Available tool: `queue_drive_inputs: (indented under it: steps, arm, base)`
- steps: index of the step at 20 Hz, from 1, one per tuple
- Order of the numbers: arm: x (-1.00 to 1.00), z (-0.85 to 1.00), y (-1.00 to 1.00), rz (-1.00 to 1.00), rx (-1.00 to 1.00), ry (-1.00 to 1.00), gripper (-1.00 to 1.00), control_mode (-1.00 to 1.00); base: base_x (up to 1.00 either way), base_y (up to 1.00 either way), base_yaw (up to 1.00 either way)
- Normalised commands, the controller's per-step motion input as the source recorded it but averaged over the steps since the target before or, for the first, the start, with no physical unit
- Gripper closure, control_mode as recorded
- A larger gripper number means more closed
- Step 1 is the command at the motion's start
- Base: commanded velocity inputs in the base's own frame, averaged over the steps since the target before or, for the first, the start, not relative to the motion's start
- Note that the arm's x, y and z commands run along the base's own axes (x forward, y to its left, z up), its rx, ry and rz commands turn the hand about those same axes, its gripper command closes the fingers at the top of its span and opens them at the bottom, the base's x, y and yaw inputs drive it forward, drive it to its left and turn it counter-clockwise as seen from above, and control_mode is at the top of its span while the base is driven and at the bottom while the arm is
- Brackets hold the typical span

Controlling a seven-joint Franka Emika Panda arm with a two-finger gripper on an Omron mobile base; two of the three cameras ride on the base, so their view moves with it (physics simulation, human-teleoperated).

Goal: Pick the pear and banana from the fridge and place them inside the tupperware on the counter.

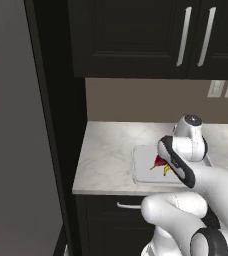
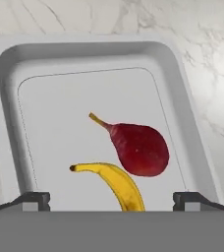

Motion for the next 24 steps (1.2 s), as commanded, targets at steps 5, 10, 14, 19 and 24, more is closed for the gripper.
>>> queue_drive_inputs:
  steps: [5, 10, 14, 19, 24]
  arm:
    - [-0.43, 0.53, 0.00, -0.02, 0.20, -0.03, -1.00, -1.00]
    - [-0.34, 0.58, 0.00, -0.05, 0.21, 0.00, -1.00, -1.00]
    - [-0.29, 0.57, 0.00, -0.12, 0.23, 0.00, -1.00, -1.00]
    - [-0.29, 0.57, 0.00, -0.15, 0.23, 0.00, -1.00, -1.00]
    - [-0.27, 0.59, 0.00, -0.16, 0.21, 0.00, -1.00, -1.00]
  base:
    - [0.00, 0.00, 0.00]
    - [0.00, 0.00, 0.00]
    - [0.00, 0.00, 0.00]
    - [0.00, 0.00, 0.00]
    - [0.00, 0.00, 0.00]
